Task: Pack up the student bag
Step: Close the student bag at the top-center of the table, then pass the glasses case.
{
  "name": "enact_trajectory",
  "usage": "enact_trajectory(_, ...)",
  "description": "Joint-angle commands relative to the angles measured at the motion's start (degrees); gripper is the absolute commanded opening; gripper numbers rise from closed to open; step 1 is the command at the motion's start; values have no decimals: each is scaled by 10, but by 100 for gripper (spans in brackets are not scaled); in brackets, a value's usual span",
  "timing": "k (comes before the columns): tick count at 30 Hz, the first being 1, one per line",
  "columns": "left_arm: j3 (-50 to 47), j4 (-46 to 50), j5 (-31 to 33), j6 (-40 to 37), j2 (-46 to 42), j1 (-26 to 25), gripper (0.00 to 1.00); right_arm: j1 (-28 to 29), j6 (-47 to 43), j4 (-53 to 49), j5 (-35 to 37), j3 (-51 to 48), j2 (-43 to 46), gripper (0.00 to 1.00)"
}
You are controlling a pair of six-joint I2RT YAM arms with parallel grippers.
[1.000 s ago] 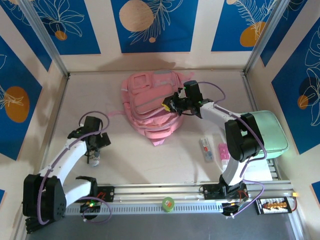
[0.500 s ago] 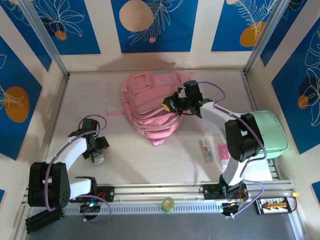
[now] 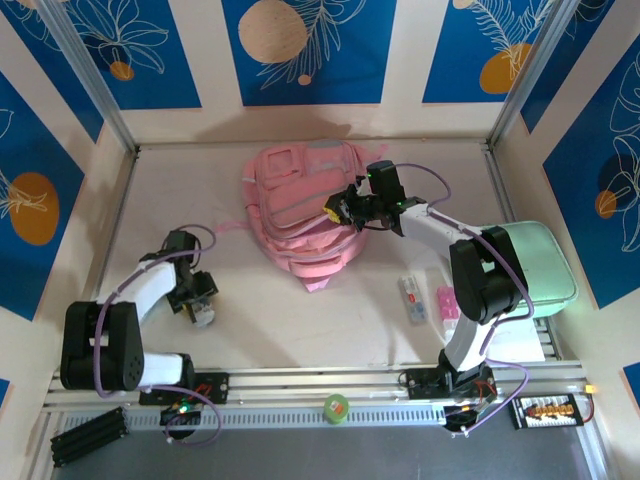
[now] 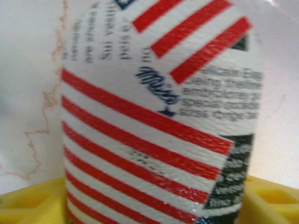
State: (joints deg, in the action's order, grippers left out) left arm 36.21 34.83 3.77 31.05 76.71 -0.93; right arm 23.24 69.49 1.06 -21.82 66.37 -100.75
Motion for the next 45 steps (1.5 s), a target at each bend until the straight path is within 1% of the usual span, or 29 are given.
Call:
enact_trajectory(1,20,-39,-5,-16,13,9,56,9,-9,3,-32,-8,10,7)
enact_trajectory(3,32,-26,4,-23,10,6,49,9,-17,-7,-28,-14,15,9)
enact_trajectory(4,37,-23,7,-27,2,3,48,9,-23,-18,-23,-18,20,13)
enact_trajectory(5,41,-20,7,-30,-8,-1,47,8,-33,-39,-14,-19,24,18)
enact_trajectory(7,56,-12,2,-32,-32,-12,47,8,-65,-107,29,-14,41,36)
enact_trajectory(10,94,0,-22,-21,-60,-36,47,6,-93,-173,88,-26,80,53)
enact_trajectory(12,121,-4,-44,-9,-69,-56,47,4,-103,-198,116,-40,112,59)
enact_trajectory(15,162,-29,-81,15,-66,-93,47,6,-113,-213,156,-64,161,63)
enact_trajectory(17,186,-56,-88,26,-57,-129,47,10,-124,-213,180,-82,193,65)
enact_trajectory(20,220,-105,-115,59,-27,-183,47,35,-174,-186,201,-98,231,68)
enact_trajectory(22,238,-150,-156,91,4,-208,47,61,-227,-154,186,-101,243,68)
enact_trajectory(24,254,-191,-182,120,30,-226,46,90,-268,-133,173,-100,246,68)
enact_trajectory(27,268,-267,-226,160,65,-250,46,131,-311,-105,164,-101,247,69)
enact_trajectory(31,277,-329,-268,207,104,-264,46,155,-306,-94,173,-83,223,69)
enact_trajectory(36,266,-367,-279,253,116,-268,46,175,-309,-70,191,-70,193,68)
enact_trajectory(41,246,-407,-289,304,116,-268,46,180,-316,-33,204,-60,169,65)
enact_trajectory(45,224,-443,-284,349,111,-269,46,187,-305,-5,265,-58,163,59)
